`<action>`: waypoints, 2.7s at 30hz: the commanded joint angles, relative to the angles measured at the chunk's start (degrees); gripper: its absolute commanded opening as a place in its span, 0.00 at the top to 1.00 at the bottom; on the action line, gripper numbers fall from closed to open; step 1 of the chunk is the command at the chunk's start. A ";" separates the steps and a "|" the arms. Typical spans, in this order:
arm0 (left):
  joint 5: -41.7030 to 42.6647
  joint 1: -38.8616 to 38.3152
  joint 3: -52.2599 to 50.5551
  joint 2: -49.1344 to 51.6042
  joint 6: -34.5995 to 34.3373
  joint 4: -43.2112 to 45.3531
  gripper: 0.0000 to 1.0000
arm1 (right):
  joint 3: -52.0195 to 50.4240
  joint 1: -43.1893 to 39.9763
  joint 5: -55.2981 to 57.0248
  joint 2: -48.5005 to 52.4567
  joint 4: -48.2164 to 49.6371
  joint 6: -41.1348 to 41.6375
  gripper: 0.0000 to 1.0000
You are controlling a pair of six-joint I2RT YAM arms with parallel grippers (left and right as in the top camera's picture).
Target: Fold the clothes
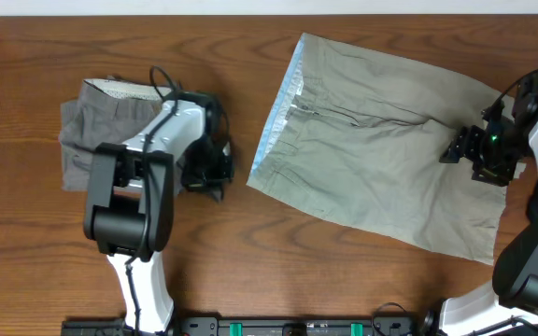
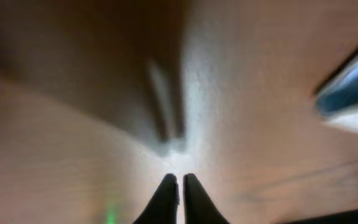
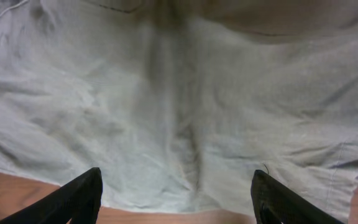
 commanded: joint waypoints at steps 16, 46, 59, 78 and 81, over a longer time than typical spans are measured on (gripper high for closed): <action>9.38 -8.15 -0.22 1.09 2.75 13.44 0.68 | -4.17 -0.57 -0.48 0.28 3.04 0.31 0.25; -13.29 2.36 -0.22 0.96 -11.41 -6.36 0.94 | -25.83 -0.57 3.17 0.63 45.55 13.66 0.99; -13.86 4.52 -0.20 0.96 -11.15 -6.43 0.87 | -25.57 -0.61 6.34 6.71 60.37 22.32 0.99; -13.64 4.52 2.05 -0.94 -11.17 -7.85 0.43 | -23.41 -0.59 7.28 14.69 62.84 26.08 0.99; -12.37 4.52 3.26 -2.69 -11.17 -8.74 0.42 | -20.59 -0.59 6.71 20.26 64.96 29.49 0.99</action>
